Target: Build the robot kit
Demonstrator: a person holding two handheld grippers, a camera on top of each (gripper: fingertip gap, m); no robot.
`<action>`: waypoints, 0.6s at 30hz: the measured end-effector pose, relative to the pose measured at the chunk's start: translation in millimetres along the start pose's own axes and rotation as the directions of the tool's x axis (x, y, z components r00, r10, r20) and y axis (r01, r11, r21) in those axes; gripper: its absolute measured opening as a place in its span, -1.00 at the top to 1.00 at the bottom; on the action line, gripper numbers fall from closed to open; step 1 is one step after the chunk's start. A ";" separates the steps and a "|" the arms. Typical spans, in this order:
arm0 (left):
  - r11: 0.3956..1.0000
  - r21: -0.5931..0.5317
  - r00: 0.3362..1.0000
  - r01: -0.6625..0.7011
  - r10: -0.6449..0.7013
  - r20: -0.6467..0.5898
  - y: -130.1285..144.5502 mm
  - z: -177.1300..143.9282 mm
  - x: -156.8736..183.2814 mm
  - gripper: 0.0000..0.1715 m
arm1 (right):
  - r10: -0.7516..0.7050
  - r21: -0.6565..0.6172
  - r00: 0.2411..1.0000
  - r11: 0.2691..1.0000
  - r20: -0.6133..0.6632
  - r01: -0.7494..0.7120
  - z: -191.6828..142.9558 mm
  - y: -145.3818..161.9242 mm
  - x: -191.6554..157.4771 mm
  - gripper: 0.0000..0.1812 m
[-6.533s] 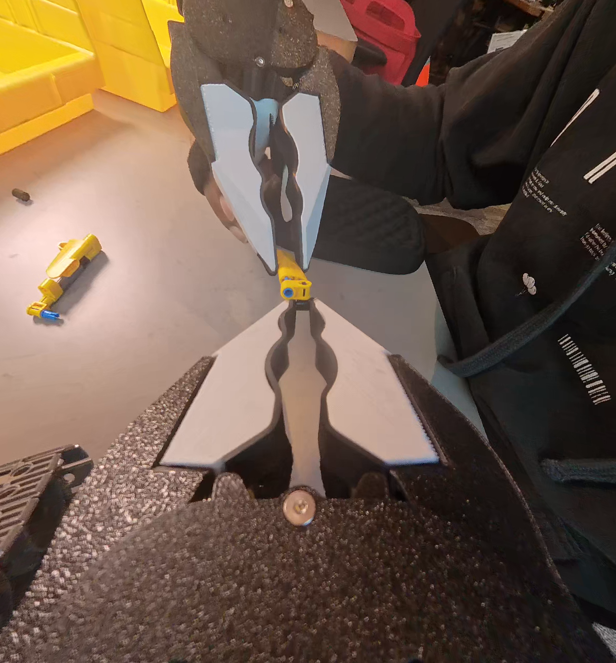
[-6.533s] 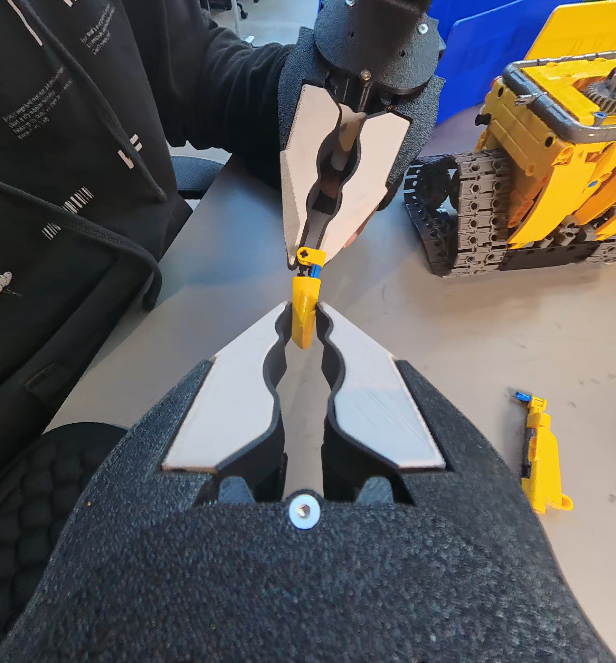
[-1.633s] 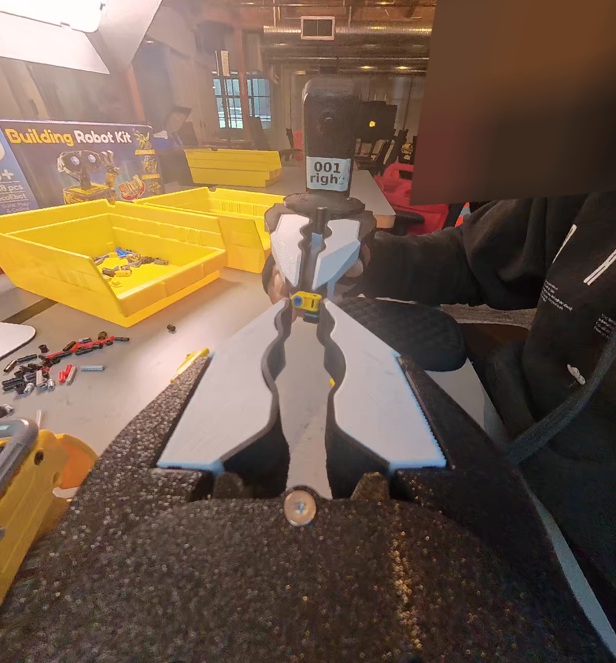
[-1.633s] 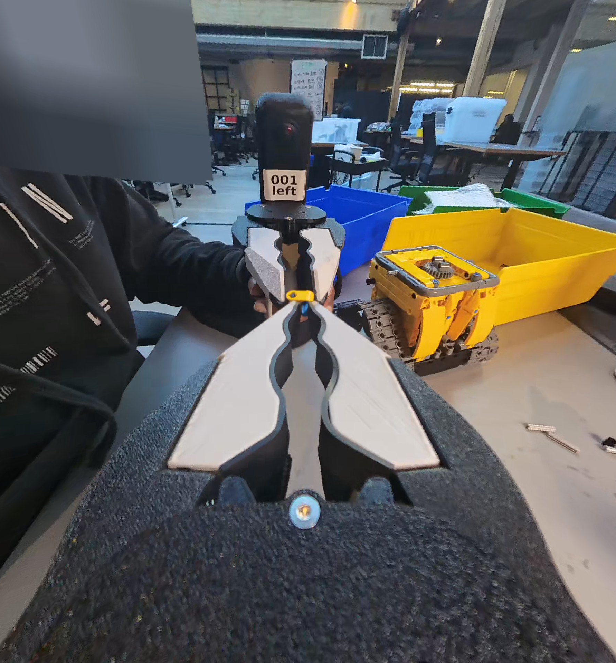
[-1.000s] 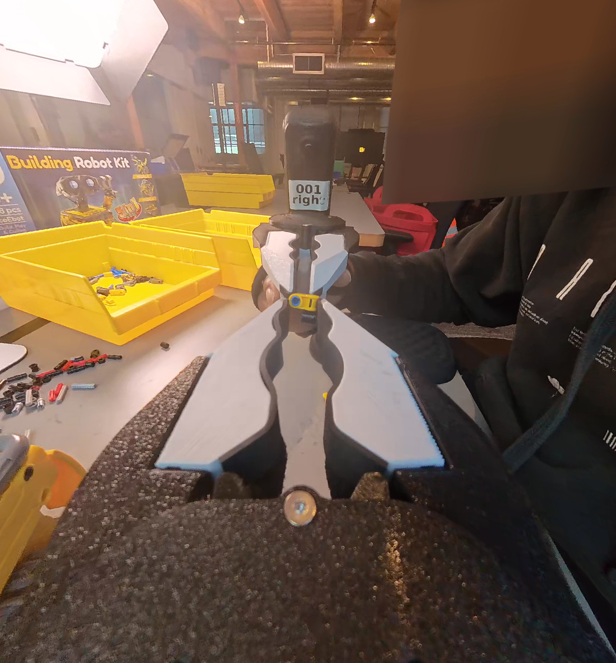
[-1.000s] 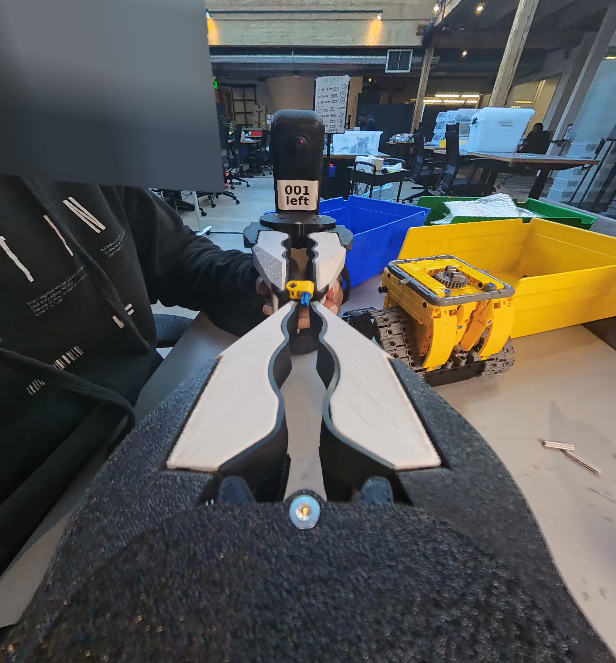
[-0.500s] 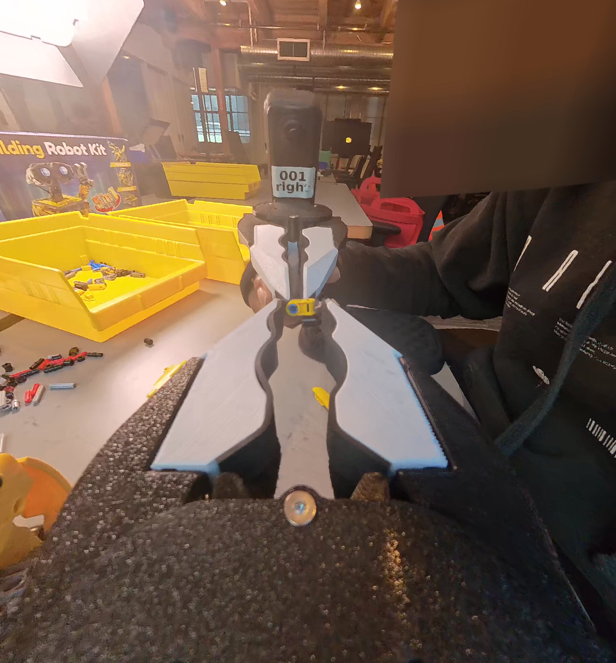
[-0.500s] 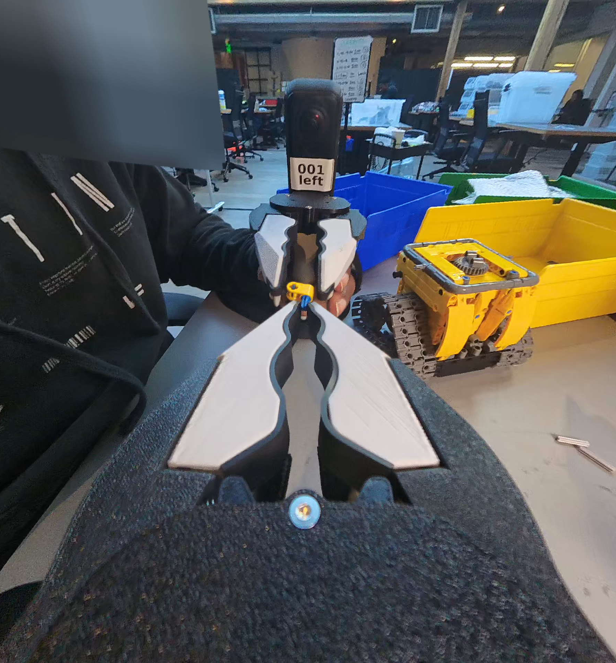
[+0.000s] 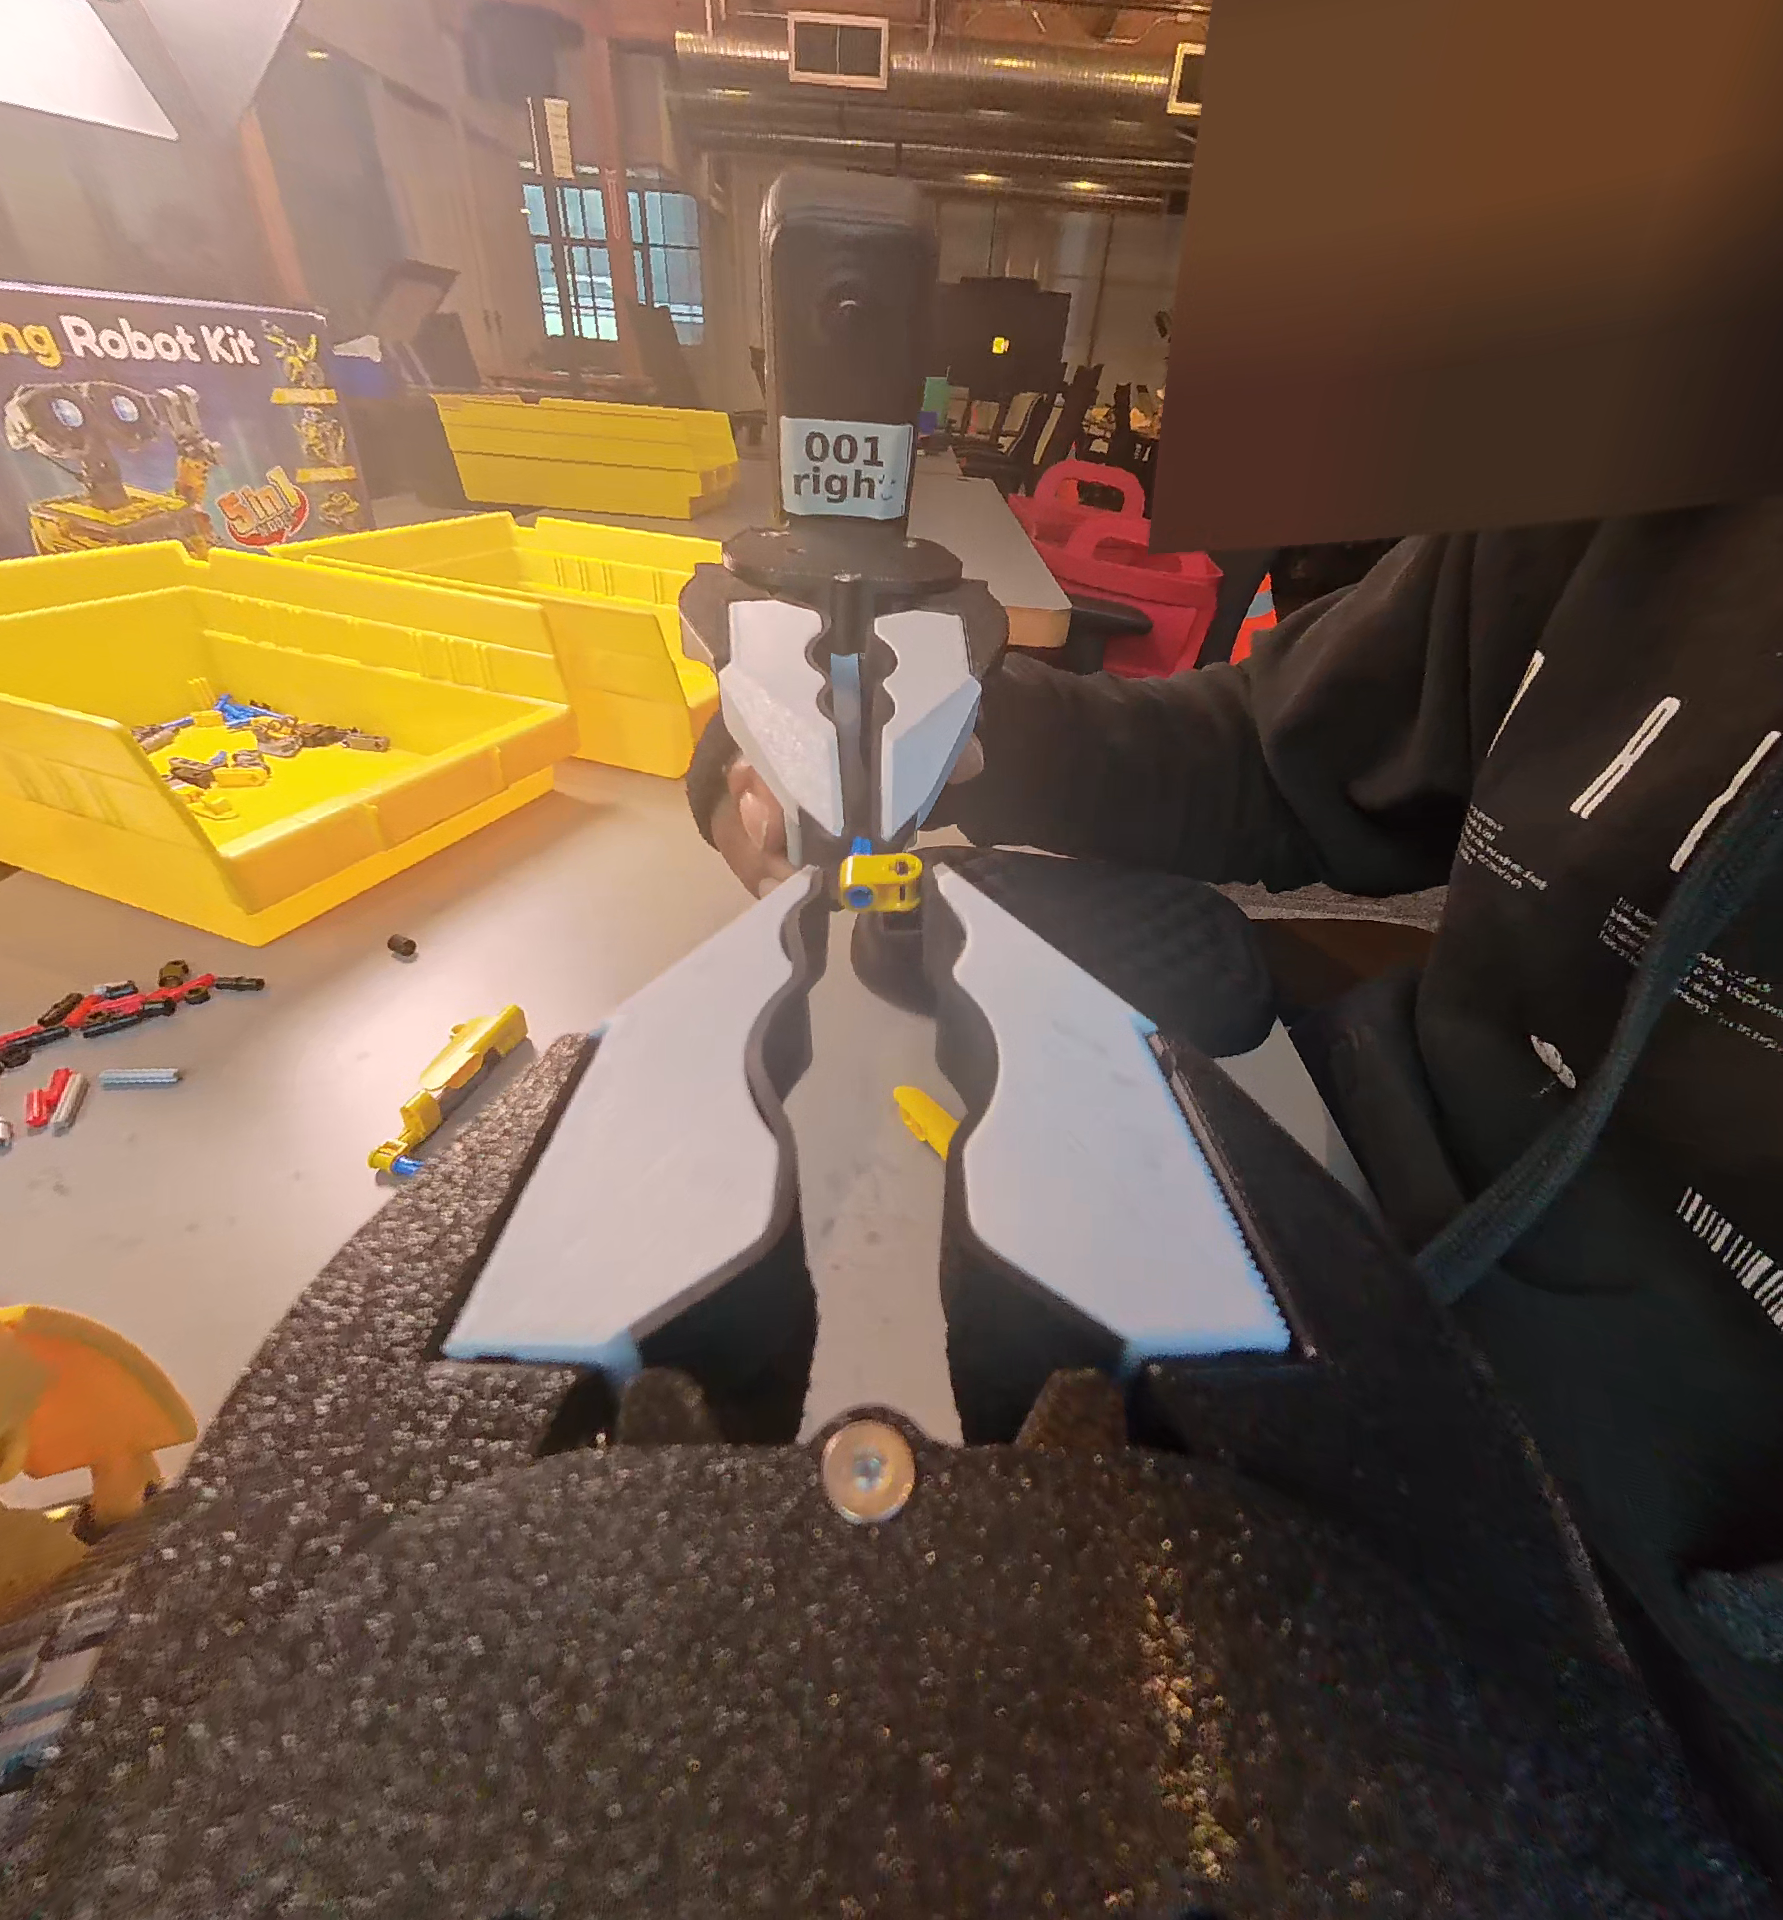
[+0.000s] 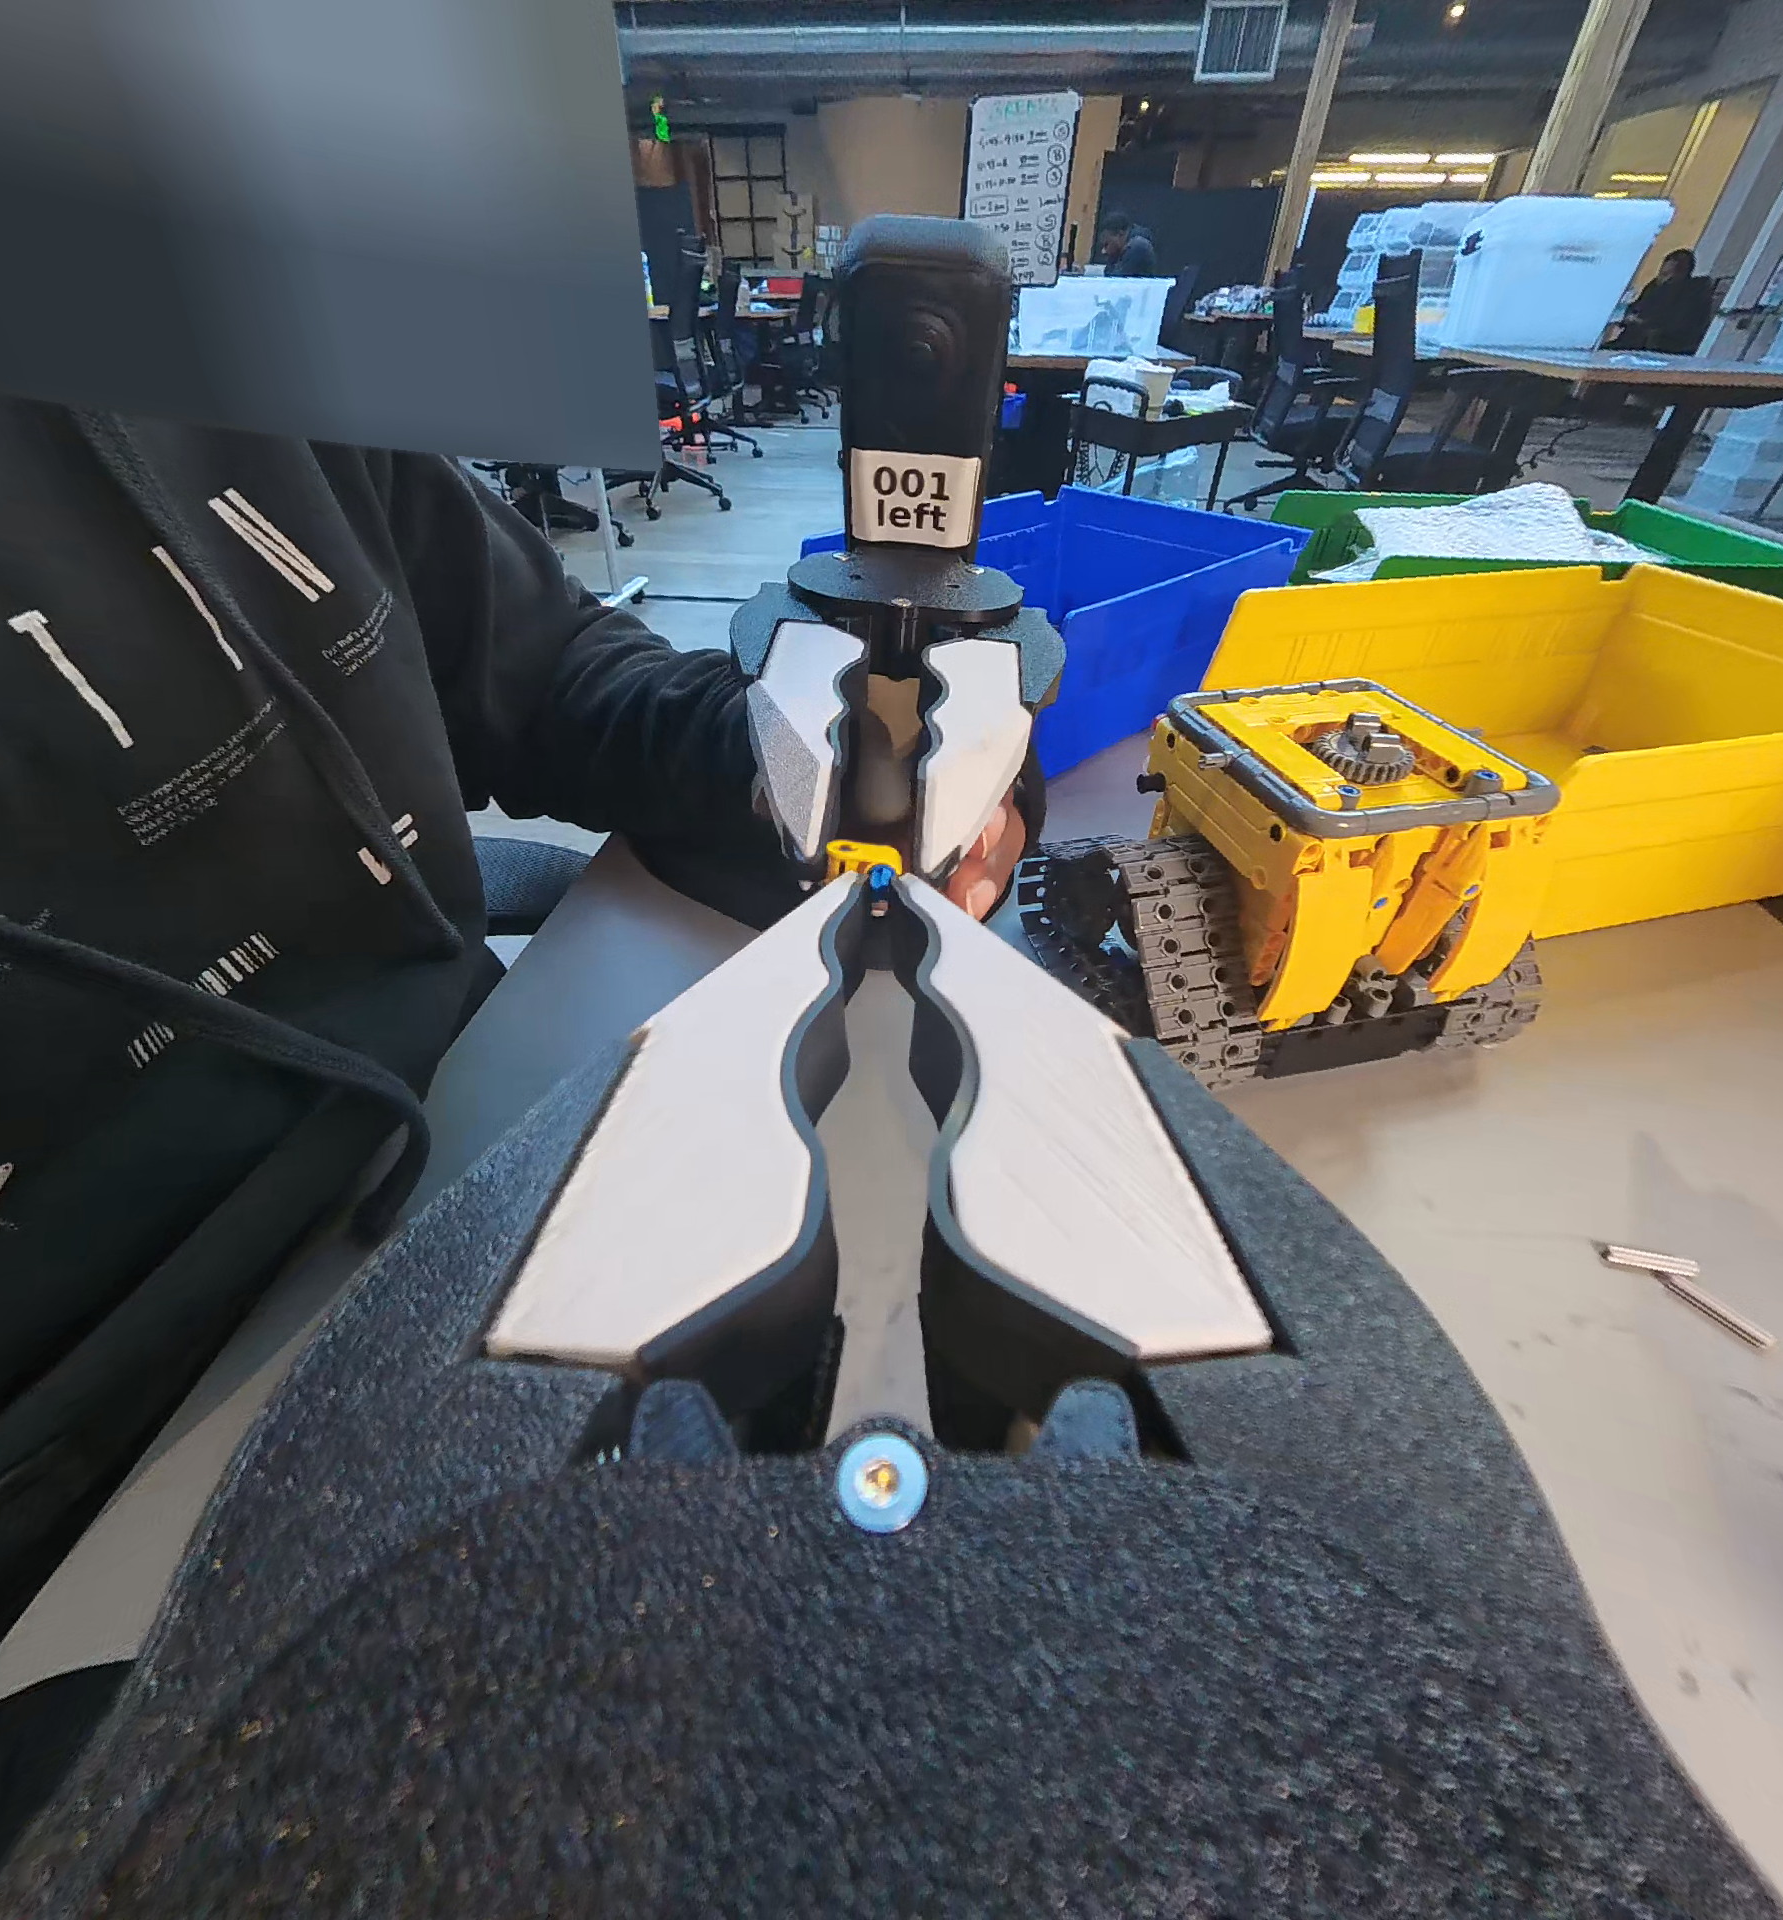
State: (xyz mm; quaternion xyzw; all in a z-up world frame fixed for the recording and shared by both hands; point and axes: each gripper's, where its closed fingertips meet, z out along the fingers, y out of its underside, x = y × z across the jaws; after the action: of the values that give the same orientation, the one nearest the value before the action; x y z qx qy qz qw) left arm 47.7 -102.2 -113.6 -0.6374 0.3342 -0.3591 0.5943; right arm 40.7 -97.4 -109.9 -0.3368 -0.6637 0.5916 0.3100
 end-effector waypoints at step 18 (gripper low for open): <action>0.999 -0.035 1.000 0.003 -0.003 0.020 4.8 0.6 -4.0 0.84 | -0.008 -0.026 1.000 1.000 -0.017 0.008 0.1 5.3 2.2 0.93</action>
State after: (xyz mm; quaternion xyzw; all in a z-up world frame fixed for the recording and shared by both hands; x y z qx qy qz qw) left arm 46.1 -98.8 -118.6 -0.6518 0.3334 -0.3475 0.5858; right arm 39.7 -95.3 -115.1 -0.3430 -0.6701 0.5788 0.3135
